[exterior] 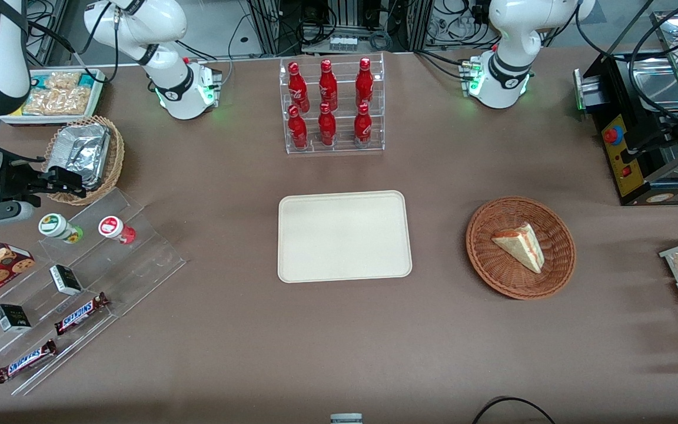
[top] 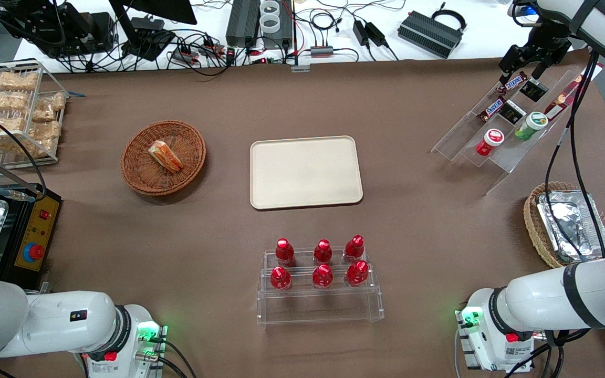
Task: Place green gum on tray
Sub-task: 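Move the right gripper down over the green-labelled gum tub on the rack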
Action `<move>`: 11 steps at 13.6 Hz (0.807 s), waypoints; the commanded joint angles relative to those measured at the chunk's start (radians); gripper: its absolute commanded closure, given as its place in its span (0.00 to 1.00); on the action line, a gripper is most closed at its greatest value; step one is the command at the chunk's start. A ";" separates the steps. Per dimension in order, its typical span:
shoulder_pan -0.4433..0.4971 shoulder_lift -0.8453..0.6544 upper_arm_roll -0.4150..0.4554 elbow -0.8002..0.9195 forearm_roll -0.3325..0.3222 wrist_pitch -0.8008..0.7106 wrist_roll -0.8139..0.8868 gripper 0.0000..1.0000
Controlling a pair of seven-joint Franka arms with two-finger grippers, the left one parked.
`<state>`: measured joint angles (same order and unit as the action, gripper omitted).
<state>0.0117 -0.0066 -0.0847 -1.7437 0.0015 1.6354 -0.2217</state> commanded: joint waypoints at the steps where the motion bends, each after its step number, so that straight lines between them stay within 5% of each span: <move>1: 0.002 0.019 -0.001 0.030 0.009 0.000 0.012 0.00; 11: -0.067 0.080 -0.010 0.012 0.011 0.023 -0.062 0.00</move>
<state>-0.0208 0.0439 -0.0944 -1.7443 0.0015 1.6431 -0.2335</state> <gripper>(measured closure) 0.000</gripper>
